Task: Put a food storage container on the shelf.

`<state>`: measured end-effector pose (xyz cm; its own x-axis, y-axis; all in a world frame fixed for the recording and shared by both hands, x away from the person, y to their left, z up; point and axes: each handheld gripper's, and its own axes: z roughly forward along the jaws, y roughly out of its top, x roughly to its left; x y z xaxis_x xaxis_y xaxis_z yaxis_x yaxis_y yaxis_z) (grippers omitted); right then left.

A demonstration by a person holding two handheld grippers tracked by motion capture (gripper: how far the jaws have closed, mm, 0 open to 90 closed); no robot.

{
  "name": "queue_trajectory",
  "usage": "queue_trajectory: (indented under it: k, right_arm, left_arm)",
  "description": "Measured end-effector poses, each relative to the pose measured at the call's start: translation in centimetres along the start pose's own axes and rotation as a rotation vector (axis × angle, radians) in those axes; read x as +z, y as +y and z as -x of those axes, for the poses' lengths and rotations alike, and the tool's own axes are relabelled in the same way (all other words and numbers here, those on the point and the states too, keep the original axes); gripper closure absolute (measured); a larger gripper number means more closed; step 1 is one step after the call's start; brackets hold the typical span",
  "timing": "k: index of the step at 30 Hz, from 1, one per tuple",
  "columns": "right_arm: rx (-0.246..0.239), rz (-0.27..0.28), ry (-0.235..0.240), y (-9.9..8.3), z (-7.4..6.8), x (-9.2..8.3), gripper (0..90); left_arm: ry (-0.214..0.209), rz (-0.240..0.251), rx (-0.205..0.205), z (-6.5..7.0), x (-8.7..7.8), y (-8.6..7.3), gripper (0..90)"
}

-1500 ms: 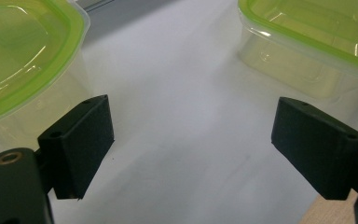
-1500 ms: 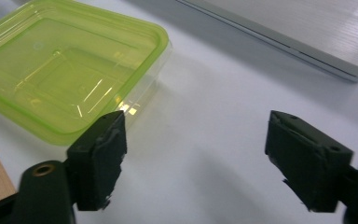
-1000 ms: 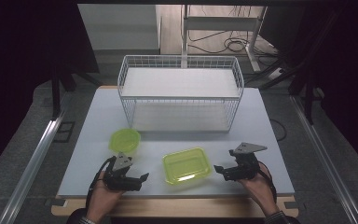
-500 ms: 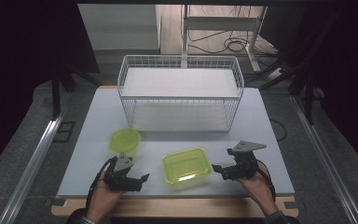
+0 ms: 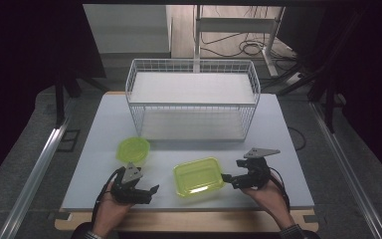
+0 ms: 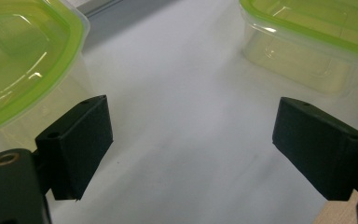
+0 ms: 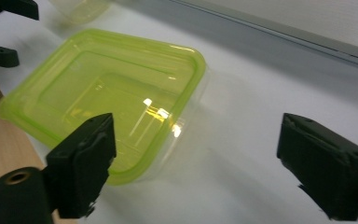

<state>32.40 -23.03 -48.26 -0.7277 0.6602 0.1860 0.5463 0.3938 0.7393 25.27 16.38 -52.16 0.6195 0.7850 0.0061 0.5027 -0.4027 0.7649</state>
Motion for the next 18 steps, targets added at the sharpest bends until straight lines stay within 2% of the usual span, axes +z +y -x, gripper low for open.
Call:
queue_trajectory:
  k: [5,9,13,14,15,18]
  right_arm:
    - [0.016,-0.009,0.036,0.4,-0.1,0.1,23.1]
    - [0.043,-0.035,0.099,0.7,0.2,0.7,31.5]
    - [0.061,-0.059,0.120,1.0,0.7,1.3,37.6]
    - [0.078,-0.066,0.140,1.2,1.1,1.6,41.7]
    - [0.078,-0.066,0.140,1.2,1.1,1.6,41.7]
    - [0.119,-0.081,0.178,1.4,1.7,2.1,46.7]
  left_arm:
    - [0.001,0.002,-0.002,0.0,0.0,0.0,12.1]
    - [0.008,0.001,0.009,0.1,0.0,0.0,12.4]
    - [0.015,0.006,0.013,0.2,-0.1,0.1,12.7]
    - [0.016,0.005,0.013,0.2,-0.1,0.1,12.7]
    - [0.018,0.004,0.013,0.2,0.0,0.1,12.7]
    - [0.016,0.003,0.013,0.2,0.0,0.1,12.8]
